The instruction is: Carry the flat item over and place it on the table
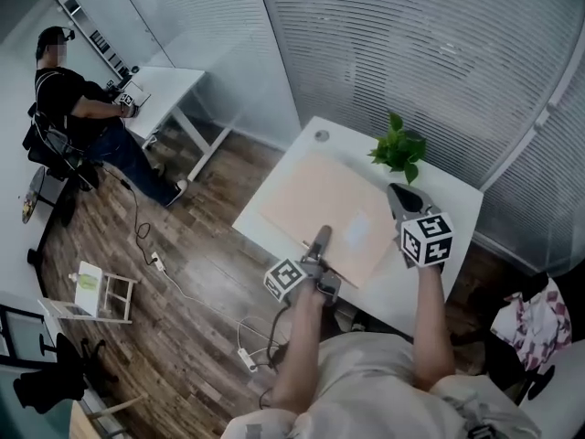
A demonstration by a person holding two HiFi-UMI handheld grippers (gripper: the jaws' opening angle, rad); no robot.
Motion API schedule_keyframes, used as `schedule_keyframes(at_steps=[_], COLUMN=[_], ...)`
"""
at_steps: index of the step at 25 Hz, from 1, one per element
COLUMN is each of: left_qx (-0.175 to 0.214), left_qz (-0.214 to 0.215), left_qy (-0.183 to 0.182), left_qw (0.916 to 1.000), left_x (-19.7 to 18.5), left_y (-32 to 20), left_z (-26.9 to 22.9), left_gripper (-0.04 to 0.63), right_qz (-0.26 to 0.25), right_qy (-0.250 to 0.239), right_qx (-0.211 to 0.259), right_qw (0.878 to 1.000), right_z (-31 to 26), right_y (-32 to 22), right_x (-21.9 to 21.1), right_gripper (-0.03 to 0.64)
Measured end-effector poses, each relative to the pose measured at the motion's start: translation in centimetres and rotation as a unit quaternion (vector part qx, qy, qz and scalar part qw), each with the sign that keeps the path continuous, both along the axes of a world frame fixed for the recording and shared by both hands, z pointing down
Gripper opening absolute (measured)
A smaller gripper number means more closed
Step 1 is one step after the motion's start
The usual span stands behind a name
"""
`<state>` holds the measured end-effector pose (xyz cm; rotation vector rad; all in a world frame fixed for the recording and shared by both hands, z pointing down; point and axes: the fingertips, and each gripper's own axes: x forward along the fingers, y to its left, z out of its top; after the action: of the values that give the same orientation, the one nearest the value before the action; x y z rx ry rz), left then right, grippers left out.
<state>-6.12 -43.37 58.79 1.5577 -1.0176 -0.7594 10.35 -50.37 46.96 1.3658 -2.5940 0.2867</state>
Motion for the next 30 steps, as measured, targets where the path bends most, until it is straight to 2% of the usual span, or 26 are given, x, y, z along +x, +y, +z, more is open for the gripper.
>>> schedule_keyframes(at_steps=[2,7,13,20,26,30], left_qx=[-0.003,-0.034,-0.076,-0.091,-0.124,-0.123], left_qz=[0.010,0.040,0.077,0.110,0.102,0.101], left_qy=[-0.001,0.047,0.027,0.009,0.016,0.012], left_qw=[0.9999,0.9975,0.9938,0.9897,0.9869,0.9871], left_x=[0.2,2.2,3.9,6.6,7.1,7.3], left_y=[0.3,1.4,2.8,3.3,3.6,3.9], left_z=[0.4,3.5,7.7,10.6,13.3,14.1], left_gripper=[0.270,0.270,0.270,0.270,0.270,0.270], right_qz=[-0.016,-0.046,-0.031,-0.028,-0.040,-0.049], right_qy=[0.001,0.024,0.028,0.043,0.057,0.065], right_qx=[-0.020,-0.101,-0.135,-0.178,-0.219,-0.230], right_qw=[1.000,0.994,0.990,0.983,0.973,0.970], right_z=[1.6,8.1,11.3,15.7,19.7,21.7], right_y=[0.3,1.9,2.3,3.9,5.2,6.3], right_x=[-0.8,-1.4,-0.1,1.2,1.3,0.7], right_gripper=[0.002,0.002,0.002,0.002,0.002,0.002])
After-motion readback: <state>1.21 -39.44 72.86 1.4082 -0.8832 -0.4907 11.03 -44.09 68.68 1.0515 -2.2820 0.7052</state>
